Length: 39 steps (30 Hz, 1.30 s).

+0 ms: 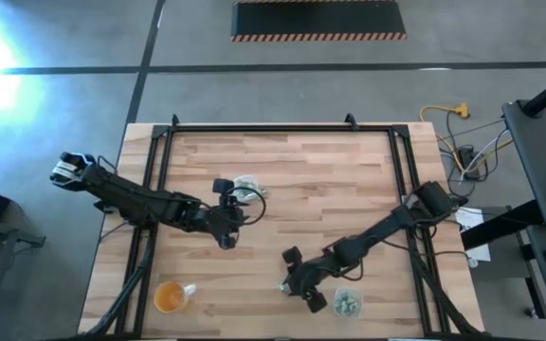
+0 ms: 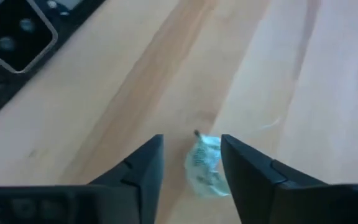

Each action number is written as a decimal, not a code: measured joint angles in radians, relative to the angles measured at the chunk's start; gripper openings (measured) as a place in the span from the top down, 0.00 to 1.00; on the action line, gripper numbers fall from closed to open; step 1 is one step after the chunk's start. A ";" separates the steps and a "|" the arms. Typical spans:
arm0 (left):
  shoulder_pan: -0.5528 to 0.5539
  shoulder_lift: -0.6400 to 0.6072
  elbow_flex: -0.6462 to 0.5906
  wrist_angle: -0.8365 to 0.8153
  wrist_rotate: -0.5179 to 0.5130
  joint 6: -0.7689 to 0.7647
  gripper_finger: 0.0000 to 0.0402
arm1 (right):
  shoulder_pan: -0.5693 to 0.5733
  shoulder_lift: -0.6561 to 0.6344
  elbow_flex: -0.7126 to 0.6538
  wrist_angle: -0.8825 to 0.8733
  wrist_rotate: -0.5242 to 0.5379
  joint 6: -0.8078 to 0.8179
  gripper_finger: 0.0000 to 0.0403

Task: Pick and place Stevia / Truvia into bins
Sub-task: Put the stevia packet into the bottom transparent container

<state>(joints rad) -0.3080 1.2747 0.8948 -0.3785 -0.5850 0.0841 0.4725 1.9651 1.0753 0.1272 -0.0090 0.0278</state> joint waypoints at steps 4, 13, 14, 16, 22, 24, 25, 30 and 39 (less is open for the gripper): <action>0.000 0.000 -0.001 0.004 0.000 0.000 0.65 | -0.012 0.007 0.000 0.003 0.001 0.003 0.57; 0.000 0.000 -0.002 0.003 0.000 0.000 0.65 | -0.012 0.031 -0.001 -0.003 0.000 0.002 0.53; 0.000 0.000 -0.002 0.003 0.000 0.000 0.65 | -0.012 0.033 -0.002 -0.005 0.001 0.002 0.53; 0.000 0.000 -0.002 0.003 0.000 0.000 0.65 | -0.012 0.033 -0.002 -0.012 0.001 0.002 0.53; 0.000 0.000 -0.002 0.003 0.001 0.000 0.65 | -0.012 0.033 -0.002 -0.027 0.001 0.001 0.56; 0.000 0.000 -0.002 0.003 0.001 0.000 0.65 | -0.012 0.033 -0.002 -0.034 0.001 -0.008 0.61; 0.000 0.000 -0.002 0.003 0.001 0.000 0.65 | -0.012 0.033 -0.002 -0.037 0.001 -0.011 0.63; 0.000 0.000 -0.003 0.003 0.001 0.000 0.65 | -0.012 0.033 -0.002 -0.043 0.001 -0.035 0.78; 0.000 0.000 -0.003 0.003 0.001 0.001 0.65 | -0.011 0.017 -0.002 -0.044 0.002 -0.062 0.97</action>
<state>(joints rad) -0.3080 1.2743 0.8917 -0.3752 -0.5838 0.0849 0.4618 1.9819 1.0733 0.0827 -0.0071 -0.0342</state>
